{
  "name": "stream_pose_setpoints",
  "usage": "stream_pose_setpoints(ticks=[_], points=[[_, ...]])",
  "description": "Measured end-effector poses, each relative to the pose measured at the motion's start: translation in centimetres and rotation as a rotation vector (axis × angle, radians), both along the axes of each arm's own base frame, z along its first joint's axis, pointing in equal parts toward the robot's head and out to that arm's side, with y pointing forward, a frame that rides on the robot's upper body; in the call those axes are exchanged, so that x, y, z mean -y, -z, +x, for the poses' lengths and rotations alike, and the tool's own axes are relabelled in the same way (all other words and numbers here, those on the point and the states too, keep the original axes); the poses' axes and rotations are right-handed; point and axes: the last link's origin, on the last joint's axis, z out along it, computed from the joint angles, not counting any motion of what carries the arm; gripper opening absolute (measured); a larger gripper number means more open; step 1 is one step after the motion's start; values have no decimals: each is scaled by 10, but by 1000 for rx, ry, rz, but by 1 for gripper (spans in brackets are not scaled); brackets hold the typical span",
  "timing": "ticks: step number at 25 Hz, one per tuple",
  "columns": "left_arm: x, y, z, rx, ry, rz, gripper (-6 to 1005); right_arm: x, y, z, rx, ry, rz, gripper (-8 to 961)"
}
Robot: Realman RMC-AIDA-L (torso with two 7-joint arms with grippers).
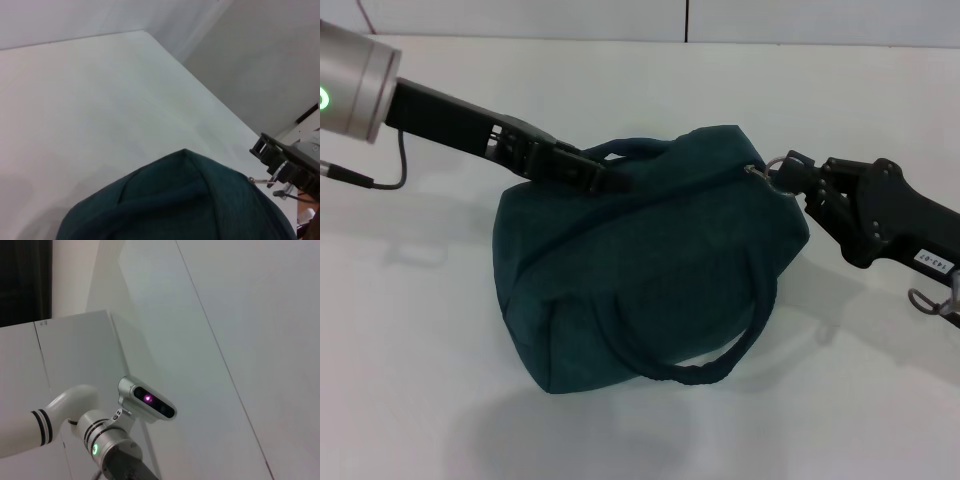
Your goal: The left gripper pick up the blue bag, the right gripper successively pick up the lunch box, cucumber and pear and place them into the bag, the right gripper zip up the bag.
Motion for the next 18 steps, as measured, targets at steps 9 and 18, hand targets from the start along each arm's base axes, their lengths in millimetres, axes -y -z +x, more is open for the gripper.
stream_pose_setpoints(ticks=[9, 18], points=[[1, -16, 7, 25, 58, 61, 701, 3, -1, 3, -5, 10, 0, 11], [8, -16, -15, -80, 56, 44, 891, 3, -1, 4, -7, 15, 3, 10]])
